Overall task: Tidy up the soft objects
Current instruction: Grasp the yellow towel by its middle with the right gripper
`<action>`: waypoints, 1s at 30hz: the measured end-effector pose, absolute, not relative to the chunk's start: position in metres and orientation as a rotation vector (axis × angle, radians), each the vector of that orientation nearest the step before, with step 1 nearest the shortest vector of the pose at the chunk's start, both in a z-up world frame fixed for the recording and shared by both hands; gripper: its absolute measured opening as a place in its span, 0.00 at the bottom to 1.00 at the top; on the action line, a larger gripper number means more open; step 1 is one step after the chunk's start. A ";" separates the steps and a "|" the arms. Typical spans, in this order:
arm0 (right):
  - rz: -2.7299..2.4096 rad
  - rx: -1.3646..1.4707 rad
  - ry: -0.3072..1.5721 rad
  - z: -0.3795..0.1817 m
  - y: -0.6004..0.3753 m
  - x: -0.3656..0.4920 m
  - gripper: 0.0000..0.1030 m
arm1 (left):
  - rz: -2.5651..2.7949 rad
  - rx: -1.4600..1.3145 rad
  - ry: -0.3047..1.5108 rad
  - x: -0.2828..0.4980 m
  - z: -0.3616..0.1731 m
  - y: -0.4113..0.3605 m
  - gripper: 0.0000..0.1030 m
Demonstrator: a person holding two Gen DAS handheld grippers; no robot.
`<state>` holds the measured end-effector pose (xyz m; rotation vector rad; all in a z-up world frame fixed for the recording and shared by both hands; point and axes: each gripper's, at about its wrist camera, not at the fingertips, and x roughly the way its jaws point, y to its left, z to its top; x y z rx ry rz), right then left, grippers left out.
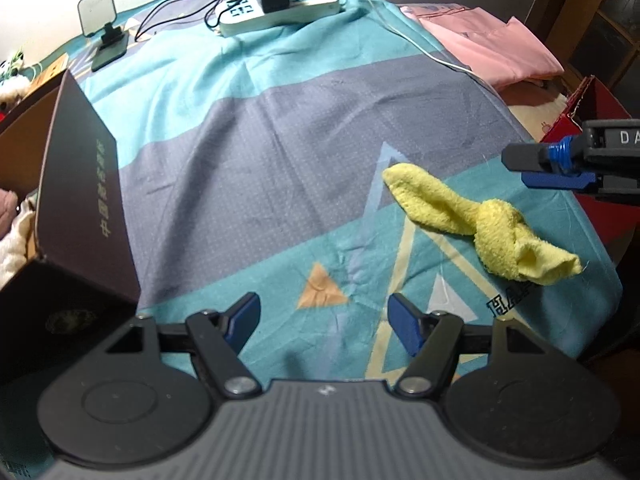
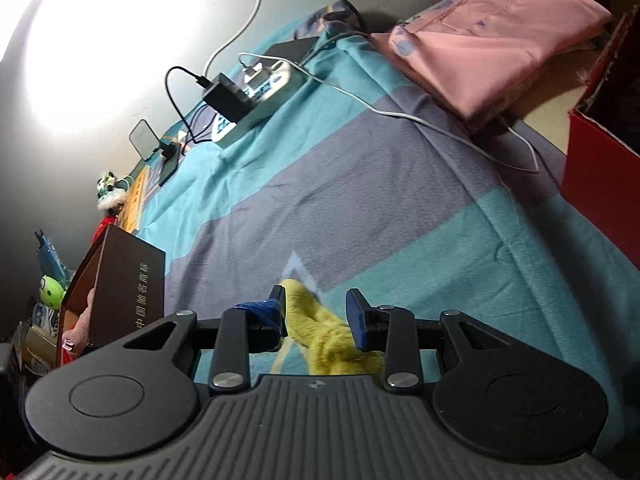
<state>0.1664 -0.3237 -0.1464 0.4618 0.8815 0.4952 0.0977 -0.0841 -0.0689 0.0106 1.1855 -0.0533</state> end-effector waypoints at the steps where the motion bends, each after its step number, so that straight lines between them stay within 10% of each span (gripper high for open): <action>1: 0.481 0.463 0.894 -0.149 -0.329 0.169 0.16 | -0.061 0.014 1.186 0.100 -0.069 -0.086 0.68; 30: 0.633 0.588 1.149 -0.193 -0.306 0.169 0.18 | -0.337 -0.196 1.223 0.110 -0.085 -0.088 0.71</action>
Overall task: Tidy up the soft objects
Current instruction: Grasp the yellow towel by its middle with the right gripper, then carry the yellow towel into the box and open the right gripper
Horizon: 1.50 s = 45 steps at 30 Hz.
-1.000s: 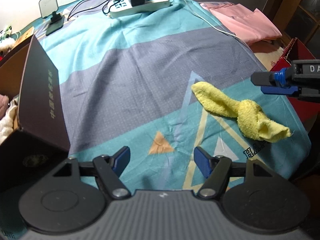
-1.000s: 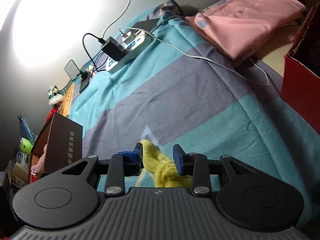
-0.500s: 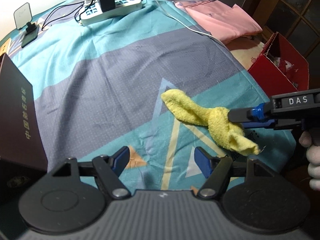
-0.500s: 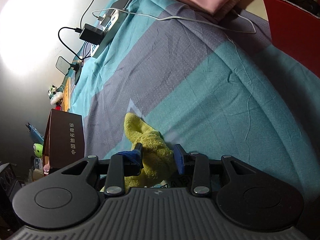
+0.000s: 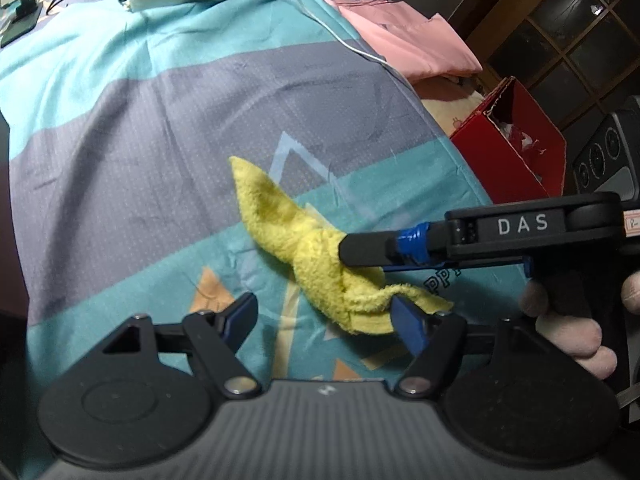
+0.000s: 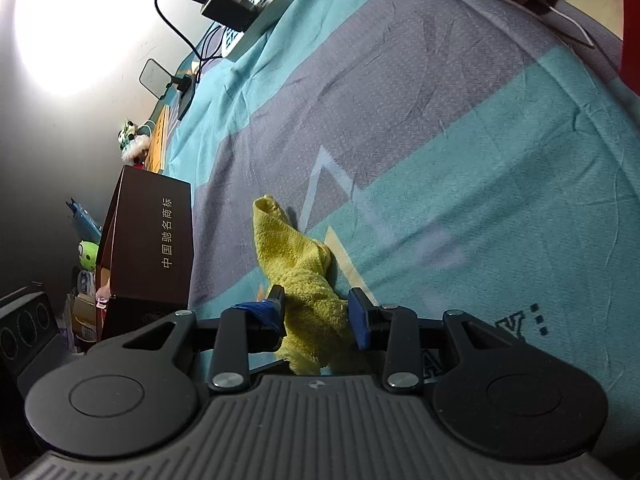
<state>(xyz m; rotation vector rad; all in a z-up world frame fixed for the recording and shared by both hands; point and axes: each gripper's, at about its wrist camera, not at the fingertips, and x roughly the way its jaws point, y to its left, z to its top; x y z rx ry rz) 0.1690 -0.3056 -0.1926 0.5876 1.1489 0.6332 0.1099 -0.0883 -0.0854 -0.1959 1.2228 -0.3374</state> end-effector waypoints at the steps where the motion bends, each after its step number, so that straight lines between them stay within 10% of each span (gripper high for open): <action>1: 0.637 0.577 1.147 -0.193 -0.302 0.169 0.19 | -0.335 -0.203 1.226 0.110 -0.088 -0.087 0.71; 45: 0.921 0.417 0.797 -0.070 -0.103 0.106 0.15 | -0.304 -0.112 0.732 0.031 0.040 0.111 0.54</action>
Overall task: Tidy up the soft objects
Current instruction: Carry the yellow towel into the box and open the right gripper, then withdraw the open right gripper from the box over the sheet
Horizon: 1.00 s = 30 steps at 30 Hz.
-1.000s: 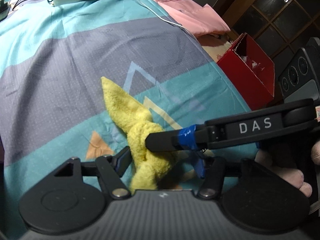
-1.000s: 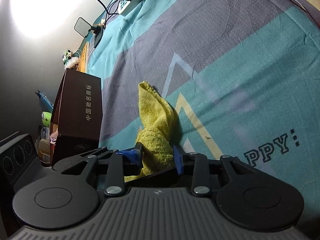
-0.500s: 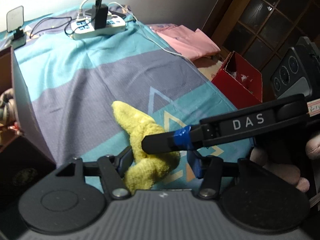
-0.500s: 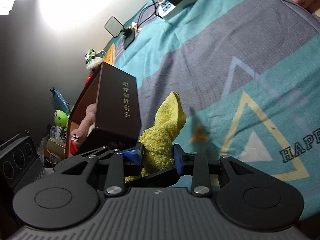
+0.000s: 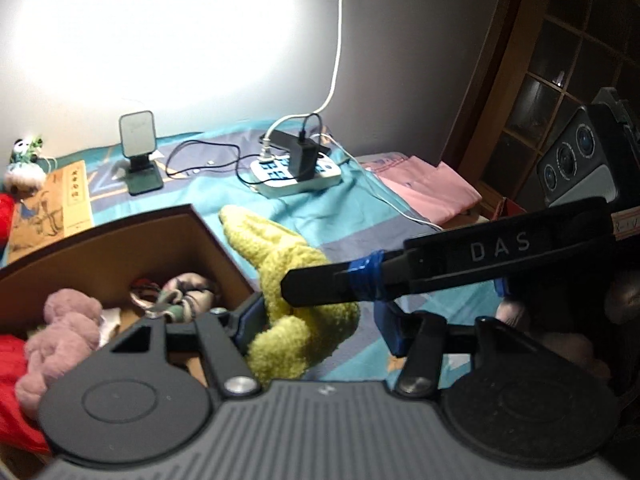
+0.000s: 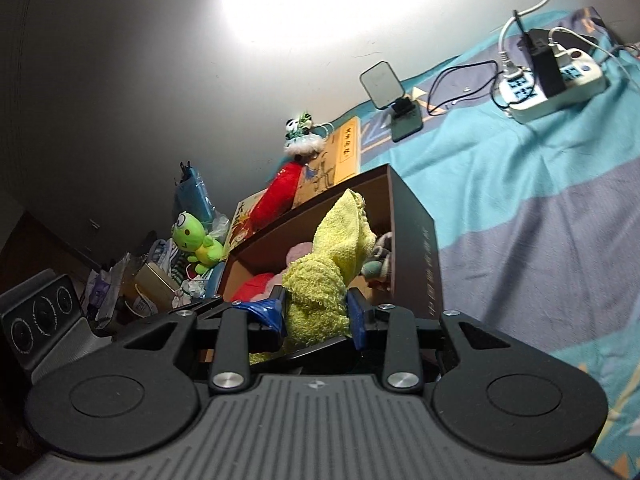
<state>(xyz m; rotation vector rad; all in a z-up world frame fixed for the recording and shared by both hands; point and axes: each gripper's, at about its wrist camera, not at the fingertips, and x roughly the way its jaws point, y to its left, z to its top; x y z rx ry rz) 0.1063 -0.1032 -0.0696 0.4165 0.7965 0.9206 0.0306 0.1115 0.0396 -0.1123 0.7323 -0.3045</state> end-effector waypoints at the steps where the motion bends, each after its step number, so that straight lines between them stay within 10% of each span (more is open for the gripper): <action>1: 0.931 0.409 0.792 -0.068 -0.093 0.109 0.15 | -0.289 -0.118 0.735 0.032 0.038 0.121 0.54; 30: 0.828 0.303 0.888 -0.107 0.038 0.154 0.17 | 0.033 -0.199 0.942 0.072 -0.034 0.228 0.60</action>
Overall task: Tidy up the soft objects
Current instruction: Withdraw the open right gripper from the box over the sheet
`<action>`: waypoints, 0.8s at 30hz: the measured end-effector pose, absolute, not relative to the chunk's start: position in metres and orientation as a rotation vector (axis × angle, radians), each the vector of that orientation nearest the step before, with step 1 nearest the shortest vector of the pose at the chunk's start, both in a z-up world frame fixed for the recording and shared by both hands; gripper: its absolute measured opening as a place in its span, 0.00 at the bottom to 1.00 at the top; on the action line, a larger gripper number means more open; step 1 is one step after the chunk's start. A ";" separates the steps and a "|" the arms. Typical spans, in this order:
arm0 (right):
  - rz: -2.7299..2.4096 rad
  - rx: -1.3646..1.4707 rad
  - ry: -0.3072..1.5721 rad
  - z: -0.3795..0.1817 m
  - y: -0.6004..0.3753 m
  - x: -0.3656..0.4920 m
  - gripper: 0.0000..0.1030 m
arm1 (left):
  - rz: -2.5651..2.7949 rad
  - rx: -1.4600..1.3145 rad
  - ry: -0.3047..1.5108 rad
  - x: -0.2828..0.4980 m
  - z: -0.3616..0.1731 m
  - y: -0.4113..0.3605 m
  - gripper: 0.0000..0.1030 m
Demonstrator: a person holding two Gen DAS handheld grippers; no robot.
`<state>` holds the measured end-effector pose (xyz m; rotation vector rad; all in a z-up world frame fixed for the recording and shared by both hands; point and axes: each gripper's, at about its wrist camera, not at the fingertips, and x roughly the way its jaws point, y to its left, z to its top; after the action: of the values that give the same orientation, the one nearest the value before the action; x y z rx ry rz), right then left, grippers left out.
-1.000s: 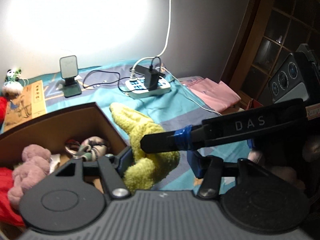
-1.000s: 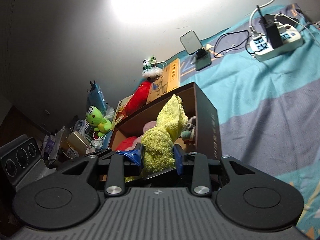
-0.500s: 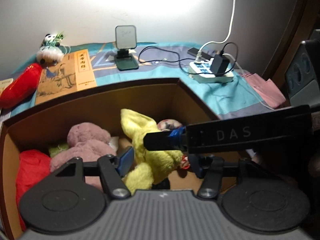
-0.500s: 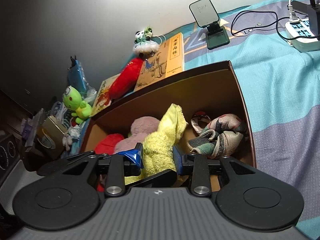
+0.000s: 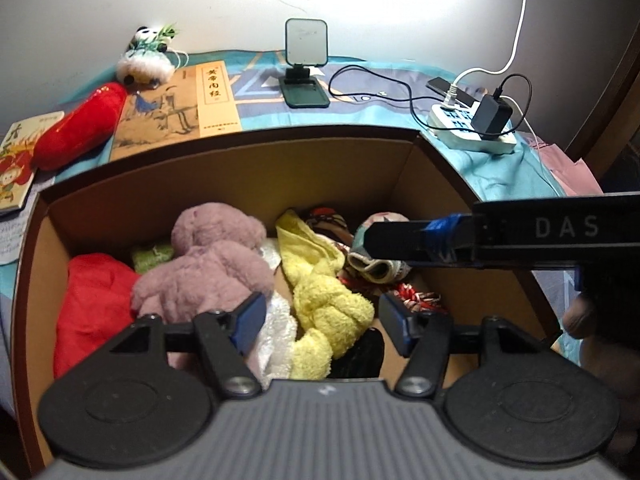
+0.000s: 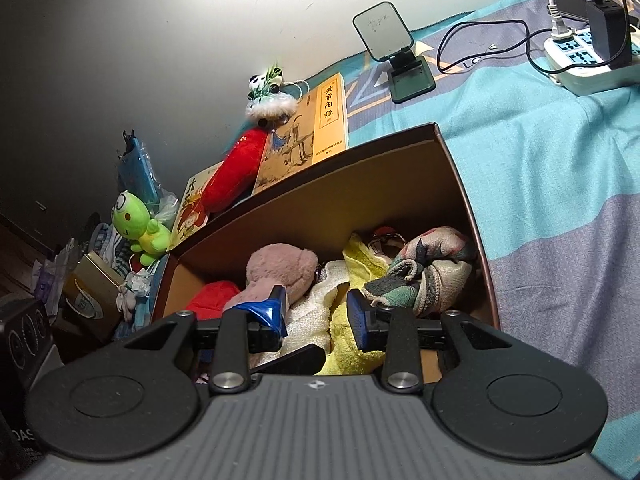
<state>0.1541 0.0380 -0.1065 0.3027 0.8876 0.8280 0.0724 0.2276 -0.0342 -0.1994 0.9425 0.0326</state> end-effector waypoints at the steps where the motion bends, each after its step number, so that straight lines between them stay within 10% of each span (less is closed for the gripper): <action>1: 0.825 0.301 0.883 -0.105 0.036 0.152 0.17 | 0.041 -0.195 0.945 0.071 -0.033 0.226 0.60; 24: 0.862 0.232 0.793 -0.079 -0.020 0.106 0.17 | 0.364 -0.168 0.919 0.022 0.005 0.175 0.68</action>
<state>0.1062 -0.0199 -0.0795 0.2324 0.7932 0.8620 0.0215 0.1753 0.0052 -0.1684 0.9187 0.3636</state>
